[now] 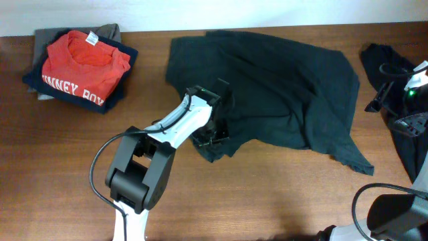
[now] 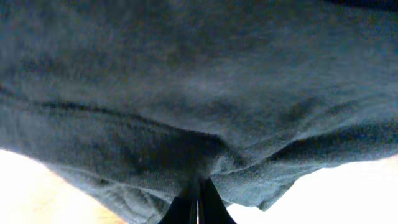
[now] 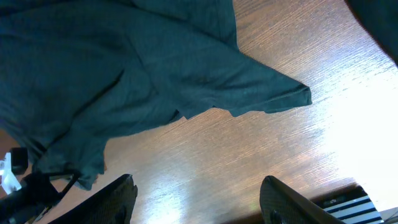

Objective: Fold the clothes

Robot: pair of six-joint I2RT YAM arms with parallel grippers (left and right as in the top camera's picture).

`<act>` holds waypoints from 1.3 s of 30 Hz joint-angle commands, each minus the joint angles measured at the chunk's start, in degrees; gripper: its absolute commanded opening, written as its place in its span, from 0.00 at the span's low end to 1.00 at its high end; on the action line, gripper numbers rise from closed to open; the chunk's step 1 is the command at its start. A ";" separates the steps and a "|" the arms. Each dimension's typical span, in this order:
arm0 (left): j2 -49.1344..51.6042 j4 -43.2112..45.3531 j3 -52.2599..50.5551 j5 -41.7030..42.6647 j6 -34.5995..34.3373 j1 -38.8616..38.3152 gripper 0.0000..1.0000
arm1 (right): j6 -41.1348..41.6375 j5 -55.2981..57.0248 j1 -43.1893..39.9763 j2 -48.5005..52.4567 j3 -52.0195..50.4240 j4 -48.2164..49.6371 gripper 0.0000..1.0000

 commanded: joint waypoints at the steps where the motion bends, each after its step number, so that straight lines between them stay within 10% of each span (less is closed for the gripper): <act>1: -0.46 -3.52 -0.15 -2.78 -0.15 1.57 0.01 | -0.24 0.87 0.28 -0.44 0.00 -0.17 0.68; 20: -15.87 -23.58 -0.61 -13.27 -0.15 3.65 0.01 | -0.24 0.87 0.33 -0.44 0.00 -2.86 0.67; 39: -22.14 -13.46 -20.04 -5.03 -7.96 -12.22 0.01 | -0.66 0.87 0.33 -0.46 0.00 -4.52 0.63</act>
